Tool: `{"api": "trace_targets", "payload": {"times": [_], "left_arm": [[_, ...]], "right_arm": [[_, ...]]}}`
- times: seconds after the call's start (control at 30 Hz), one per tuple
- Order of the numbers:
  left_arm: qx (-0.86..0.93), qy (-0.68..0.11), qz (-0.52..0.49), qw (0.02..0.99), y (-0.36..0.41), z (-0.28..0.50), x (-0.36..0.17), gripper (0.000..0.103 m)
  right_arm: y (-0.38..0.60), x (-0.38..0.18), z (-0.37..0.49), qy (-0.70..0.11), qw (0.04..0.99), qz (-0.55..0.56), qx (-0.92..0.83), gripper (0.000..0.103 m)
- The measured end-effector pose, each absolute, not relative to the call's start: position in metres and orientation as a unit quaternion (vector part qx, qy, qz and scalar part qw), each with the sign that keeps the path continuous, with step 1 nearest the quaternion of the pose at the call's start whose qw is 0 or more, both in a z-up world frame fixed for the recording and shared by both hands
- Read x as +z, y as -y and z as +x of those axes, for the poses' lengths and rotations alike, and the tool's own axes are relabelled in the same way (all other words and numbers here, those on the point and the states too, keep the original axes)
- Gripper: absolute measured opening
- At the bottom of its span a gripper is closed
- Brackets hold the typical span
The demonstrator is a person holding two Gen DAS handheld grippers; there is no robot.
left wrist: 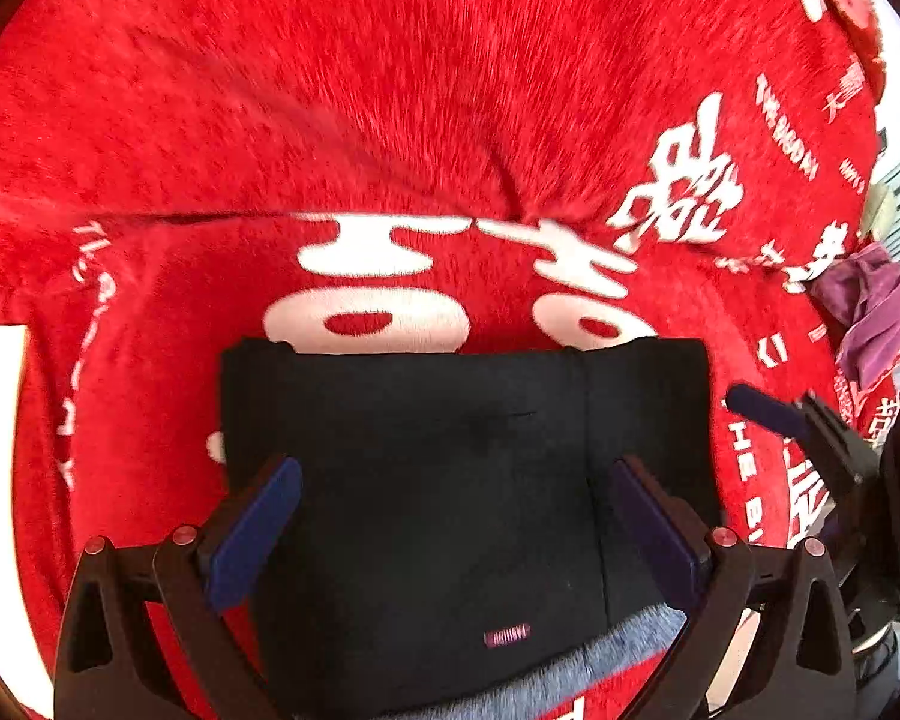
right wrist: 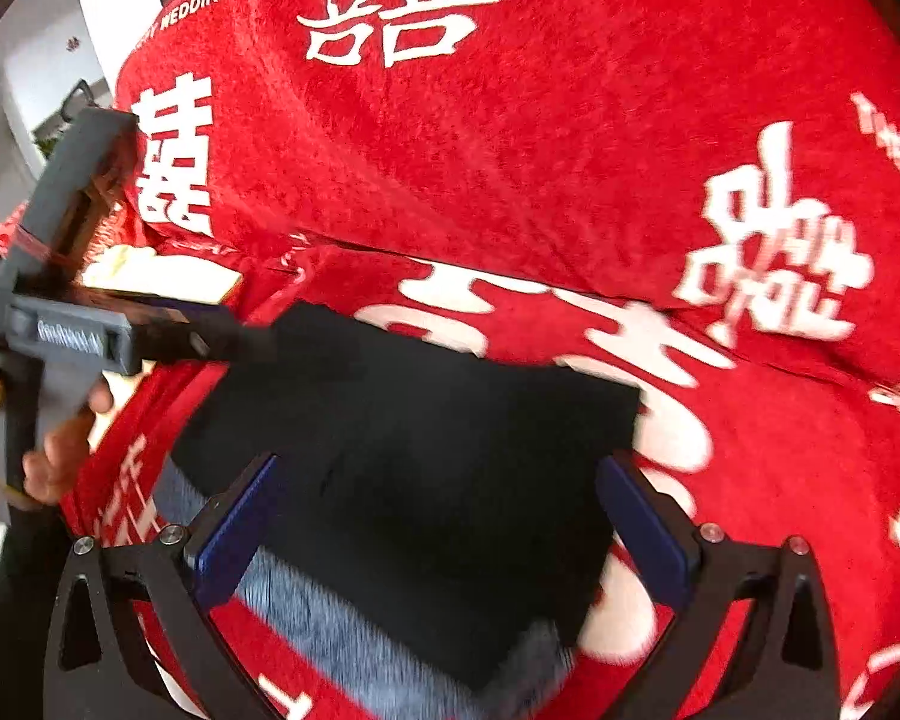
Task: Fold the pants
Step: 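Lower the folded trousers onto the bedspread and open the right gripper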
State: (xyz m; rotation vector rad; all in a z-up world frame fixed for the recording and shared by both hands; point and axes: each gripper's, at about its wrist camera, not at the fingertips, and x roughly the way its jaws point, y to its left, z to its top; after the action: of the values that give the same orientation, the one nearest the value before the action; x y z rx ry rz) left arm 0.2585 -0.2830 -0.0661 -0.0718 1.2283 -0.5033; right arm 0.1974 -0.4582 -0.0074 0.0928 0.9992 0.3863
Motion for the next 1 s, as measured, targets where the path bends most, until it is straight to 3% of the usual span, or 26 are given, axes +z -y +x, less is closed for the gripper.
{"api": "trace_targets", "payload": {"times": [0.43,0.7,1.0], "left_arm": [[-0.238,-0.583,0.029,0.776,0.301,0.267,-0.109,0.103],[-0.187,-0.517,0.093,0.83,0.281,0.204,-0.064,0.103],[-0.128,-0.527,0.071,0.837,0.255,0.144,-0.073,0.103]], "right_arm": [[0.463,-0.073,0.242,-0.55,0.815,0.064,0.171,0.103],[0.455,-0.022,0.181,-0.539,0.837,0.038,0.089,0.103],[0.435,-0.027,0.112,-0.568,0.82,0.061,0.015,0.103]]}}
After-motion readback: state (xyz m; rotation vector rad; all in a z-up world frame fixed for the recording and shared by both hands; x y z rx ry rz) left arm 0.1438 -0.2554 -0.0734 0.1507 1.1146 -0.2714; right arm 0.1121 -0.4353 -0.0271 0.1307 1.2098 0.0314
